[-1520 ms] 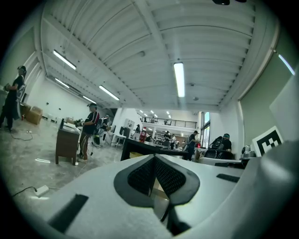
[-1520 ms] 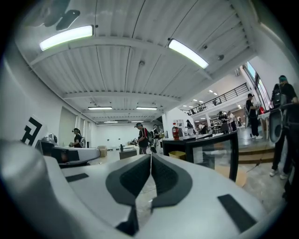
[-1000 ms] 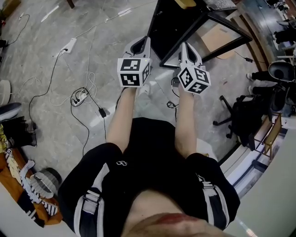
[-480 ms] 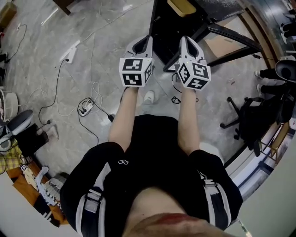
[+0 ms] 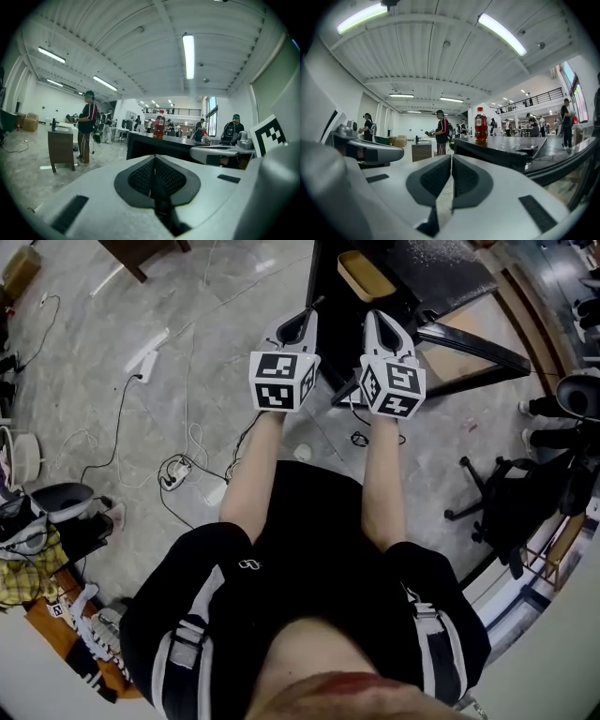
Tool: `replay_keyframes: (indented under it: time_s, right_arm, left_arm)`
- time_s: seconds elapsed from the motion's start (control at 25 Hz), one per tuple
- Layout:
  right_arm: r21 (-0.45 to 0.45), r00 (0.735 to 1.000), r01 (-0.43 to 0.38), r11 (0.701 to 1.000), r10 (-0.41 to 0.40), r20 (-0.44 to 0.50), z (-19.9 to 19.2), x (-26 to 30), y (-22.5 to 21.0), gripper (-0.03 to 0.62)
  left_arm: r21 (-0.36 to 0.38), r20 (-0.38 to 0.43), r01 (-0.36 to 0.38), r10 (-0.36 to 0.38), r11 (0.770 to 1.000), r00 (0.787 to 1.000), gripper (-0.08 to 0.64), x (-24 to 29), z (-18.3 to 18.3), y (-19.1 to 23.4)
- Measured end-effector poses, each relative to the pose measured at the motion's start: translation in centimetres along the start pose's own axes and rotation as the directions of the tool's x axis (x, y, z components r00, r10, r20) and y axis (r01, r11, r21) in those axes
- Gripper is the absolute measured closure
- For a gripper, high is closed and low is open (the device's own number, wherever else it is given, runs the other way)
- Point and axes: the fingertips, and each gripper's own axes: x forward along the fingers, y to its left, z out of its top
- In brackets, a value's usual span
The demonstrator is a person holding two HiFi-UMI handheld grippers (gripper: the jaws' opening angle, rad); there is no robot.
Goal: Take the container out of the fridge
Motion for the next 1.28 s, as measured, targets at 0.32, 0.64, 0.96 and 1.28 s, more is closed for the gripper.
replay_keyframes:
  time_s: [0.32,0.64,0.96,1.28]
  right_arm:
    - [-0.044,0.998,0.012,0.999,-0.014,-0.058,-1.4,2.3,-0.5,0.578]
    - [-0.212,0.982,-0.046,0.976,0.006,-0.187,-3.1,5.6,0.5,0.578]
    - [-0.304,0.943,-0.088,0.949,-0.019,-0.333,-5.7,10.2,0.4,0.577]
    - [-0.474,0.882,-0.111,0.874,-0.133,-0.453,-8.4,15.3,-1.7,0.577]
  left_arm:
    - [0.004,-0.018,0.017,-0.017,1.000,1.000,0.551,2.6,-0.1,0.8]
    - [0.000,-0.040,0.019,-0.019,1.000,0.999,0.551,4.2,-0.6,2.0]
    - [-0.028,-0.055,0.007,-0.009,1.000,0.998,0.551,6.1,-1.3,5.2]
    - [-0.056,-0.075,-0.003,-0.001,0.998,0.997,0.550,7.5,-1.2,9.2]
